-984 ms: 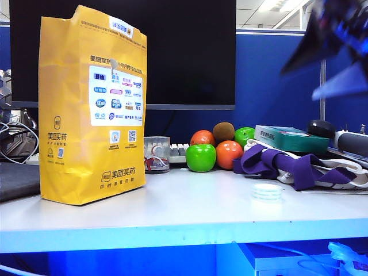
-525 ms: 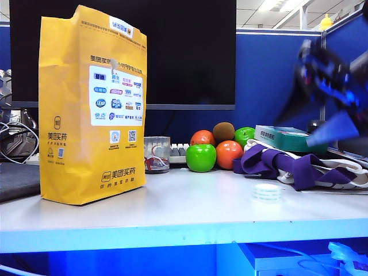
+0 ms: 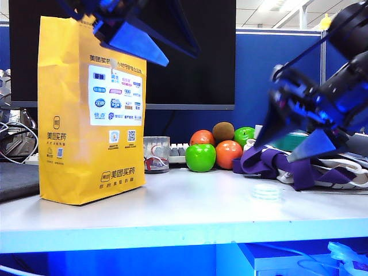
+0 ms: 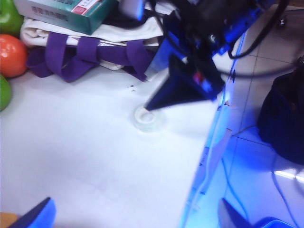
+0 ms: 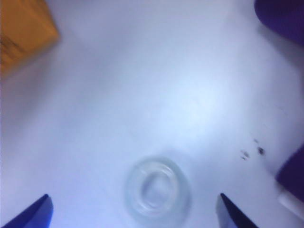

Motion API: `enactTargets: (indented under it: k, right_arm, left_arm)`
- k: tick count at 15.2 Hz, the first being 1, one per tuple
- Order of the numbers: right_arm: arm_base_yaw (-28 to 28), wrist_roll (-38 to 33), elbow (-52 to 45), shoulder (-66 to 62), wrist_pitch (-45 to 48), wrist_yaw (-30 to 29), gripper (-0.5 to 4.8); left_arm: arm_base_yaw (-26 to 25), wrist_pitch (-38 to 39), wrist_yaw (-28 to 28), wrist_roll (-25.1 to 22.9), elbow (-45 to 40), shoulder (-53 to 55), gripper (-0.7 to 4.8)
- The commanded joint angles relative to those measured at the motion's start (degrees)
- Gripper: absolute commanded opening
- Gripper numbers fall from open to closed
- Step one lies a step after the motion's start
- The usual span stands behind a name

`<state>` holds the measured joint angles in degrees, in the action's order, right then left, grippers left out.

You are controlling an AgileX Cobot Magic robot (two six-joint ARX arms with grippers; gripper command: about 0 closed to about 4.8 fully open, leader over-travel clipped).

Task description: Pick up the transparent tape and throw it into the yellow paper bag.

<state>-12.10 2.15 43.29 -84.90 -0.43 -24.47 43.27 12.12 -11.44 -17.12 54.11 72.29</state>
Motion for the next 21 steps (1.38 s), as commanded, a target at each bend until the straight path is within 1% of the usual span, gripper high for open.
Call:
enactTargets:
  k: [1,3,7,10,12,14,15,17,21]
  right_arm:
    - [-1.25,2.34,1.01,-0.87,0.13,3.72,4.79]
    - [-2.36,2.71,1.25,-2.67,0.85,6.03,4.79]
    - [-2.86,2.49,1.49,-8.83,2.45,6.14,4.79]
    - [-5.27,2.38,3.48,-11.85,2.4,6.64,4.79]
    - [-7.1,2.4,5.03,-13.6,2.12,8.13,4.79]
    - [-8.02,2.89,5.57,-14.78,1.95,9.64,4.79]
    - [-8.0,4.33,5.57,-14.8,1.38,12.02,4.79]
    - [-7.98,5.57,5.57,-14.8,-0.42,13.44,4.79]
    - [-8.0,5.57,5.57,-14.8,-4.44,15.56,4.79]
  left_arm:
    - [-0.04,-2.84,-0.83,0.61,0.22,0.24,4.79]
    - [-0.09,-4.04,-1.68,0.66,0.22,0.24,4.79]
    - [-0.09,-5.16,-1.92,2.6,0.22,0.26,4.79]
    - [-0.09,-5.4,-1.92,2.62,0.22,0.37,4.79]
    - [-0.09,-5.31,-1.92,2.73,0.22,0.37,4.79]
    - [-0.09,-4.2,-2.97,2.84,0.22,0.37,4.79]
    - [-0.09,-2.51,-2.97,2.99,0.22,0.37,4.79]
    - [-0.09,-0.92,-2.95,2.97,0.22,0.37,4.79]
    - [-0.09,0.28,-2.97,2.99,0.22,0.37,4.79]
